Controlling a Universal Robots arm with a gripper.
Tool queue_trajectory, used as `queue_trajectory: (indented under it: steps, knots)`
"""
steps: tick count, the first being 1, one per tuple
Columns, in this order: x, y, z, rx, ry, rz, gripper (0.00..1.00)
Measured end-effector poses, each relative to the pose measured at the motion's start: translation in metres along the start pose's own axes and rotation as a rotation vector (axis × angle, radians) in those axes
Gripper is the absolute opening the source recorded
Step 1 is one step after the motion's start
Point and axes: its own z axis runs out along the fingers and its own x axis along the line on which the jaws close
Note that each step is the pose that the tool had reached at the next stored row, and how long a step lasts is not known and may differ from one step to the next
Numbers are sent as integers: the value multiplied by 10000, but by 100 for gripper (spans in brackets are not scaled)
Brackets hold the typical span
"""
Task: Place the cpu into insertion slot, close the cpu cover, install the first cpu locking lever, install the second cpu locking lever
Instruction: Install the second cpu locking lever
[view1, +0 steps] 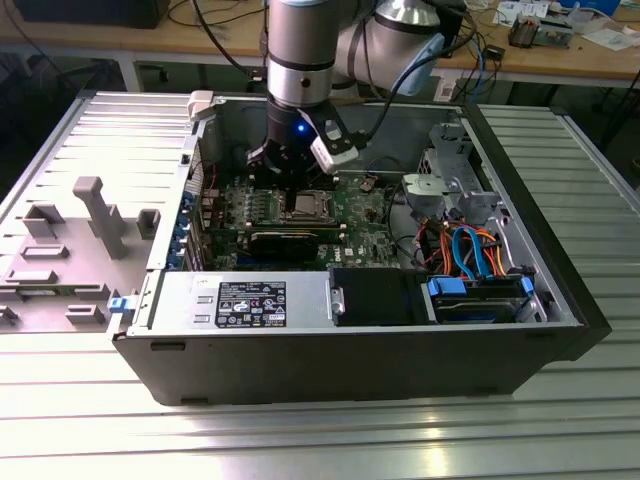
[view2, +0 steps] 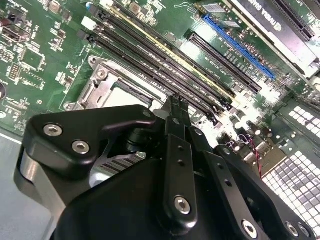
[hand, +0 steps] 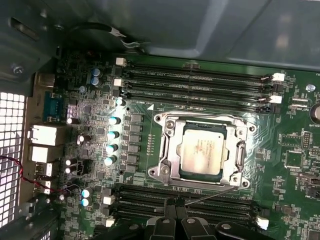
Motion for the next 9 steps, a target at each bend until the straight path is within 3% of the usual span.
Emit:
queue_trajectory:
  steps: [4,9]
  knots:
    - [-1,3,52,-6,45,-11,11]
    - [-2,3,58,-6,50,-13,11]
